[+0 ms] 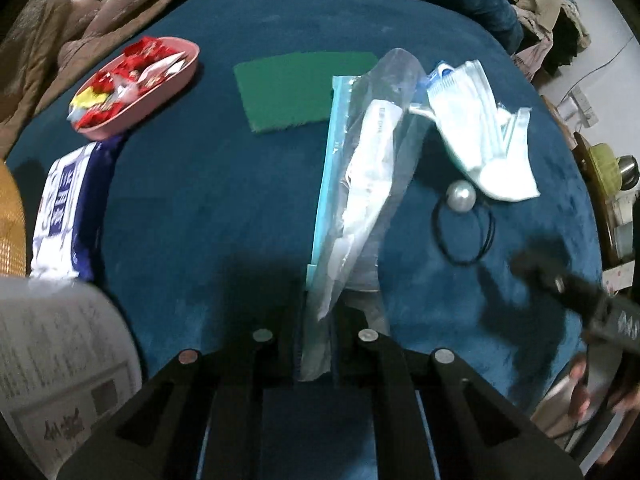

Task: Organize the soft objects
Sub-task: 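Grasp the pearl hair tie with the right tool while the left tool holds the zip bag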

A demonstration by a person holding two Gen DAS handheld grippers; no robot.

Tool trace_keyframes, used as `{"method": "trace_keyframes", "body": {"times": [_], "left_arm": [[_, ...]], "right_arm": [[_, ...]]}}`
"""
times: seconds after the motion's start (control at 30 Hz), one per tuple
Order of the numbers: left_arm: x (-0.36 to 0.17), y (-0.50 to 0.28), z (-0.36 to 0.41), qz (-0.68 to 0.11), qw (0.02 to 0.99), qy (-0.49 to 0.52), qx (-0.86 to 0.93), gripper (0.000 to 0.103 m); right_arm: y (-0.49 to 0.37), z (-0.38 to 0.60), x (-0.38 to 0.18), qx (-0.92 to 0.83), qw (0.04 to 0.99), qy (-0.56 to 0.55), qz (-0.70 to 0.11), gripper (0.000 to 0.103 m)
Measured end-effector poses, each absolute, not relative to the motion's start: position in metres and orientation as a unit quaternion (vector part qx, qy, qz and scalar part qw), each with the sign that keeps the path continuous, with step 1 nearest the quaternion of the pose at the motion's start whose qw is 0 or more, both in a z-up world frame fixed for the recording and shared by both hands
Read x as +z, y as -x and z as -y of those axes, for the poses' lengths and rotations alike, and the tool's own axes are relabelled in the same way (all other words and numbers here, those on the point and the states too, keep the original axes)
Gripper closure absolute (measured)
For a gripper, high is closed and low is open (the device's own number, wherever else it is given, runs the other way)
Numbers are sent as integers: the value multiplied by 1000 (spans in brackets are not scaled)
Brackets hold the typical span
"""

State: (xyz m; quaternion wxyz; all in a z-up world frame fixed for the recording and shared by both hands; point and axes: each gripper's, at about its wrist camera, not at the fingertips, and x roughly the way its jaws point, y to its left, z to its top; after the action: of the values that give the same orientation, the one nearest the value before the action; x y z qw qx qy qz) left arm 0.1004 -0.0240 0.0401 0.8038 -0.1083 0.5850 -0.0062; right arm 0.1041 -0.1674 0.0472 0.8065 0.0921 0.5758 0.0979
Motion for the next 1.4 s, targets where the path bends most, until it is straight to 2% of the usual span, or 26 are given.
{"method": "trace_keyframes", "body": {"times": [0.17,0.23,0.33,0.4,0.6,0.67,0.73,0.83,1.07,1.1,1.13,1.17,1.2,1.23,1.4], "left_arm": [[38,-91,18,-587,802,113,-5,94],[38,-89,14,-585,803,115,-5,93],[40,-83,4,-584,804,115,-5,92],[41,-83,2,-583,804,117,-5,92],[47,-75,-10,-578,808,118,-4,90],[47,-78,-1,-579,807,118,-2,77],[48,-76,0,-581,805,119,-2,53],[53,-75,2,-577,808,119,5,37],[65,-95,12,-554,826,97,15,36],[64,-100,13,-554,827,95,15,37],[62,-105,13,-553,828,92,16,41],[60,-109,14,-553,828,91,17,51],[57,-113,14,-553,828,92,18,86],[54,-118,13,-555,826,96,16,99],[47,-122,12,-560,820,113,7,99]], "right_arm": [[-126,133,42,115,804,-63,-580,2],[-135,121,40,115,808,-42,-577,14],[-141,110,37,111,809,-18,-577,42],[-141,112,37,110,811,-12,-575,79],[-112,137,46,137,811,-31,-567,79],[-106,142,46,139,809,-36,-570,79],[-100,149,46,141,807,-42,-572,79],[-98,155,42,141,803,-49,-577,78],[-100,156,38,144,797,-76,-581,77],[-101,156,37,144,796,-81,-582,77],[-101,158,37,145,796,-83,-582,77],[-100,159,37,144,795,-83,-583,77],[-101,159,37,145,795,-85,-583,77],[-101,159,37,145,795,-86,-583,77],[-100,156,40,148,804,-67,-572,78]]}}
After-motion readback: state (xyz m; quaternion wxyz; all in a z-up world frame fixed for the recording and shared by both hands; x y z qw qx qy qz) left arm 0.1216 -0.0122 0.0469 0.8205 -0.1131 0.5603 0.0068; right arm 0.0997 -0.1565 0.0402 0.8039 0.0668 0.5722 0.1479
